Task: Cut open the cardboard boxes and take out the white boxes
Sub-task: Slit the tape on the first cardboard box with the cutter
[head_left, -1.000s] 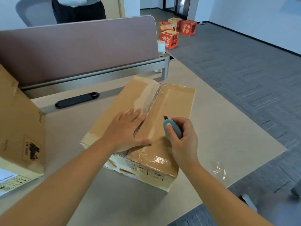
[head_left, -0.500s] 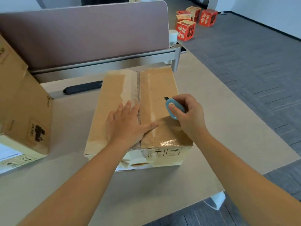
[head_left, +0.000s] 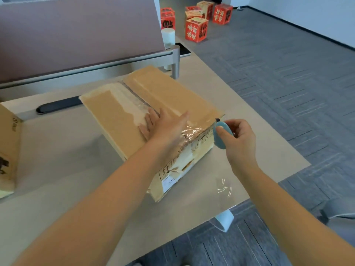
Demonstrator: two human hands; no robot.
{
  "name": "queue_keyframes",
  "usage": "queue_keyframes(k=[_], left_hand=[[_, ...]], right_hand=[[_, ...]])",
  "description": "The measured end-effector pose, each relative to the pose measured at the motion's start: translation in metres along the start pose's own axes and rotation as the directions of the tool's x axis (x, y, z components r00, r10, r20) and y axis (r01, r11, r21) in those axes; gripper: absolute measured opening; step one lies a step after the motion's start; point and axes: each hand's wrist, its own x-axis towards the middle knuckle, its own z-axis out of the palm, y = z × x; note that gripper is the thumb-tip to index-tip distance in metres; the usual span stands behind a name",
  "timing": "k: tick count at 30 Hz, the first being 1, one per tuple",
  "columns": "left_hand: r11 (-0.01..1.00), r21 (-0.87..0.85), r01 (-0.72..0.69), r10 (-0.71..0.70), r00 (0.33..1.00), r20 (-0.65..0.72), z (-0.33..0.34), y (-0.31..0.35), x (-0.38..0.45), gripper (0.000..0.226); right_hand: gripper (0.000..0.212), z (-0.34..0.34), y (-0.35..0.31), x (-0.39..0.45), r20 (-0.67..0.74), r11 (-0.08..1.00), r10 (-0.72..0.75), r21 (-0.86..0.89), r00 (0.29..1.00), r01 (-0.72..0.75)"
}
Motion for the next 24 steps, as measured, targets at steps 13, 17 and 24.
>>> queue_keyframes(k=[13, 17, 24], left_hand=[[0.438, 0.57, -0.695, 0.557, 0.707, 0.435, -0.023, -0.041, 0.044, 0.071], [0.437, 0.552, -0.71, 0.576, 0.692, 0.435, -0.024, -0.041, 0.044, 0.061], [0.379, 0.57, -0.729, 0.596, 0.663, 0.453, -0.025, -0.04, 0.049, 0.063]], right_hand=[[0.016, 0.037, 0.015, -0.025, -0.033, 0.914, 0.325, 0.269, 0.945, -0.305], [0.012, 0.046, 0.012, -0.032, -0.061, 0.914, 0.314, 0.29, 0.947, -0.284], [0.021, 0.055, 0.005, -0.043, -0.118, 0.929, 0.299, 0.265, 0.947, -0.26]])
